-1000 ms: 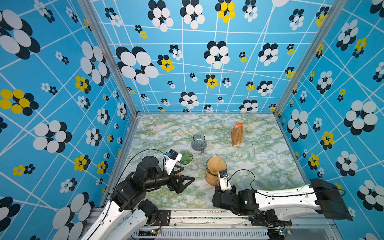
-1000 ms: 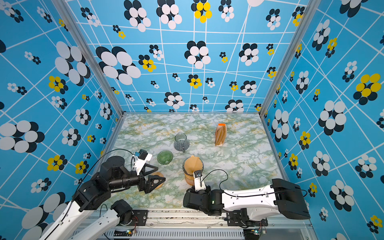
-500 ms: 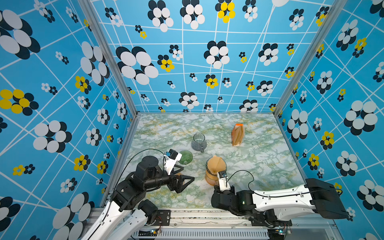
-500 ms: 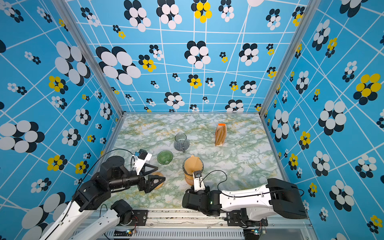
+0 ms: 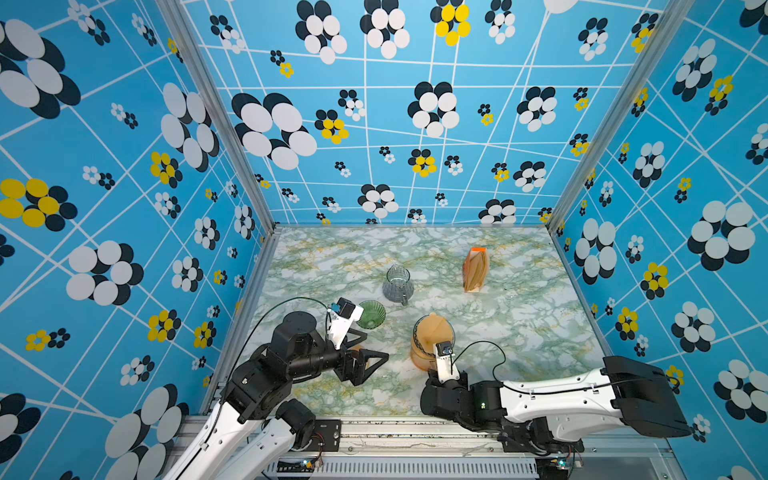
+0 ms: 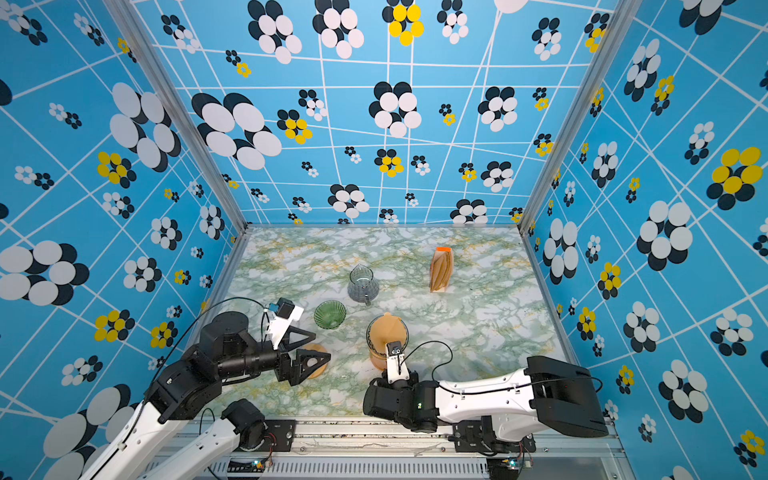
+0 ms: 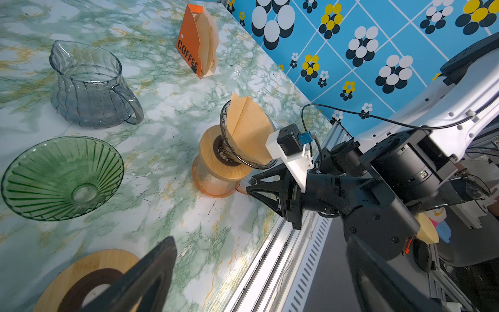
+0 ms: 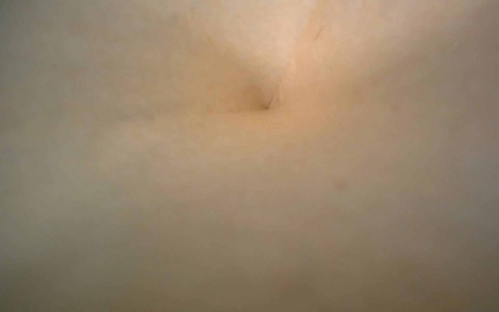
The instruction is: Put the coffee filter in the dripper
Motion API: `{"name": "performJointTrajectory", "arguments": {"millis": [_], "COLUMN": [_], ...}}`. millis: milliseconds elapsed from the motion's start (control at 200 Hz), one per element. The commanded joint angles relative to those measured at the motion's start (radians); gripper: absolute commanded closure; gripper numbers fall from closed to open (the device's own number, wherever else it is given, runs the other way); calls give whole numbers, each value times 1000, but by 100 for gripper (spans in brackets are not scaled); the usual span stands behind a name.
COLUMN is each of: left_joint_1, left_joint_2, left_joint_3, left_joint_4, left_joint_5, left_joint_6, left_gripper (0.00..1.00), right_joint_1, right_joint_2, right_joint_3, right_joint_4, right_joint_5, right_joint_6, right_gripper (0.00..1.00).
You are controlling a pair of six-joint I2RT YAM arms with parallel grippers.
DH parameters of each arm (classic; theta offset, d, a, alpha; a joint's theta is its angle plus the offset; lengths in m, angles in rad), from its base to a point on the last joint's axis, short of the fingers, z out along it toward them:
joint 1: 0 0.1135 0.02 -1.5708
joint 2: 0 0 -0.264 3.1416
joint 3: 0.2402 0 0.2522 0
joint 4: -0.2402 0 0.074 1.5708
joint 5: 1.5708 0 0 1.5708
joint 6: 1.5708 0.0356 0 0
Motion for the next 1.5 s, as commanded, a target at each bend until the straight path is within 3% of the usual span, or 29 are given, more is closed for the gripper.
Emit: {"name": "performJointTrajectory", "arguments": {"millis": [0,725,1495], "left_joint_1": [8,11,12], "left_joint_2": [-6,-7,-6], "left_joint_3": [-13,-14,-16], "left_joint_4": [22,24,21], "left_joint_5": [20,20,11], "left_joint_6": [-8,-12,-12], "left_gripper": [1,1,1], "right_joint_1": [-5,-89,-407], "right_joint_2": [13,-29,-24], "right_joint_3": [-2,16,25], "right_joint_4": [-6,-79,27], "right_joint_5": [35,27,-178], "right_joint_6": [-3,-54,-334], "right_gripper": [75,82,82]}}
